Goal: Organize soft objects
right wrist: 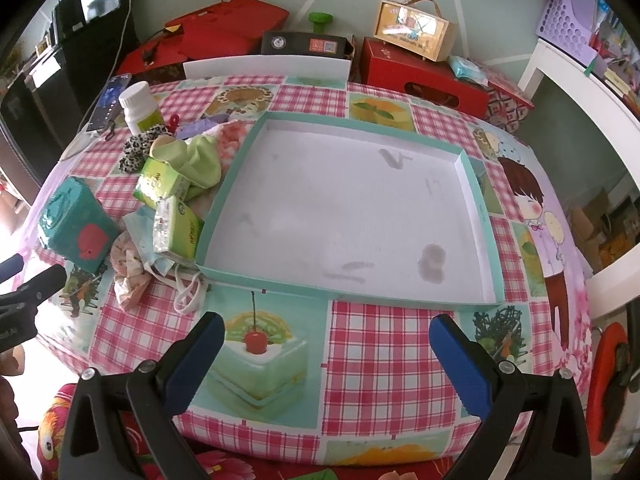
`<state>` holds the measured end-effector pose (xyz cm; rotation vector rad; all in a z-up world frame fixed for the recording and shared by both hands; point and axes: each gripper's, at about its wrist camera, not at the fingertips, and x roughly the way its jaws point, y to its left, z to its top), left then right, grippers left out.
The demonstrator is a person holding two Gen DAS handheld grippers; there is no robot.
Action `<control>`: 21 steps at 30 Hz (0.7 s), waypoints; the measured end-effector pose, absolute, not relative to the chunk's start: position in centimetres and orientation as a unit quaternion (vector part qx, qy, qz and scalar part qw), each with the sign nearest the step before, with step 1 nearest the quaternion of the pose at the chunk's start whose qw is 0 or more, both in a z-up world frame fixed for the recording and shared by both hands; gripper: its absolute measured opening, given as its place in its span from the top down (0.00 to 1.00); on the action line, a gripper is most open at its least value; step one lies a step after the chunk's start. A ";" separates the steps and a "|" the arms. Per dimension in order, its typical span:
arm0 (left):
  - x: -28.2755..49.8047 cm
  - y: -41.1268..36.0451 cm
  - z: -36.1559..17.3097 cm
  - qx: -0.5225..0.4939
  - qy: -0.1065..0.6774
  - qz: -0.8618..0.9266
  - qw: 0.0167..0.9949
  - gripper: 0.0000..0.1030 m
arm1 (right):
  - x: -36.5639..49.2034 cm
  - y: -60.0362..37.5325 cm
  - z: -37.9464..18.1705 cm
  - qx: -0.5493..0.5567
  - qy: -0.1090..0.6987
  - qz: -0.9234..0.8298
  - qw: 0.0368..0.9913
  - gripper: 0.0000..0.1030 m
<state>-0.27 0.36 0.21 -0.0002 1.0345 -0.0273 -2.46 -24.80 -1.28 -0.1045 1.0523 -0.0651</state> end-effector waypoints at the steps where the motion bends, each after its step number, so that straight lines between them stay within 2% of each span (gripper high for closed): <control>1: -0.3 0.4 0.3 -0.002 0.491 -0.015 0.871 0.00 | -2.5 -24.8 -1.2 -0.050 0.501 -0.031 0.863 0.00; 21: 0.7 0.3 2.2 0.004 0.460 -0.045 0.887 0.00 | -1.9 -24.2 -1.0 -0.038 0.496 -0.021 0.867 0.00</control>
